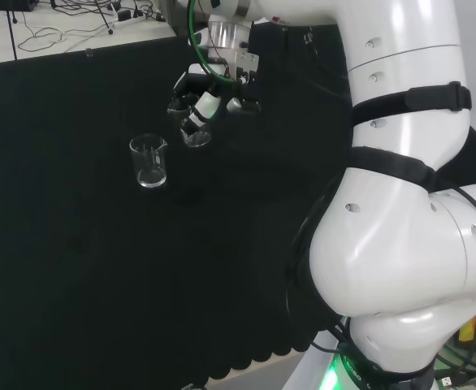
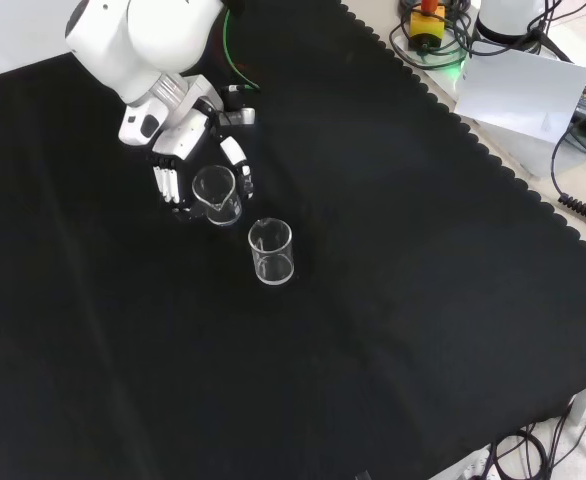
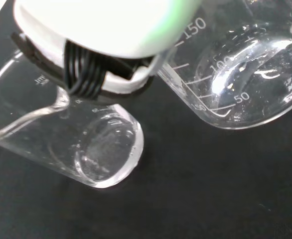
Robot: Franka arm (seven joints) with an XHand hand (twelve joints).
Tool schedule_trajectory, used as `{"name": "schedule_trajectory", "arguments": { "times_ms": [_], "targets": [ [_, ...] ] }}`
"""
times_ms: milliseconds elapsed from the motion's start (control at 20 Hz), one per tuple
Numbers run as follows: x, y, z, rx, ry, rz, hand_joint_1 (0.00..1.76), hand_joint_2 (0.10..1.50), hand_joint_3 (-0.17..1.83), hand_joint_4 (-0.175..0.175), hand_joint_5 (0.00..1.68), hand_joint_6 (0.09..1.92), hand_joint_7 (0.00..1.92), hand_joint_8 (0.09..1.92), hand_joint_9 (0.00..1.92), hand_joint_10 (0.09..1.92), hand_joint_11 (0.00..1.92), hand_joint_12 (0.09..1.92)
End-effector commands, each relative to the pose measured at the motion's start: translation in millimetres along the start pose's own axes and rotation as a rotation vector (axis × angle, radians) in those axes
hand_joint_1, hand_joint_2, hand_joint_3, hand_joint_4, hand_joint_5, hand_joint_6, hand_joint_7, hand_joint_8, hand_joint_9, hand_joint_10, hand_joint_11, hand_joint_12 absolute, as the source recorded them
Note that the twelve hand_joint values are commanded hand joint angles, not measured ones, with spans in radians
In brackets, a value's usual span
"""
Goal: Place the beaker back on the table.
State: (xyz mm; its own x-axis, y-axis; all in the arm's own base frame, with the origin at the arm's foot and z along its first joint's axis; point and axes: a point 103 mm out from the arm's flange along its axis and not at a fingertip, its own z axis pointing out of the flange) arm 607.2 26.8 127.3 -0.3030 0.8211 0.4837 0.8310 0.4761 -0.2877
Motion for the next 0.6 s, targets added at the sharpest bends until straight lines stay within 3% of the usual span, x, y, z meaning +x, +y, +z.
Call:
{"name": "schedule_trajectory", "arguments": {
  "times_ms": [50, 600],
  "targets": [
    [-10, 5, 7, -0.015, 0.016, 0.007, 1.42, 0.55, 1.04, -0.165, 1.0, 1.21, 1.06, 1.26, 1.2, 1.14, 0.89, 1.11],
    [-21, 13, 14, -0.058, 0.054, -0.012, 1.42, 0.55, 1.04, -0.165, 1.0, 1.21, 1.06, 1.26, 1.2, 1.14, 0.89, 1.11]
  ]
}}
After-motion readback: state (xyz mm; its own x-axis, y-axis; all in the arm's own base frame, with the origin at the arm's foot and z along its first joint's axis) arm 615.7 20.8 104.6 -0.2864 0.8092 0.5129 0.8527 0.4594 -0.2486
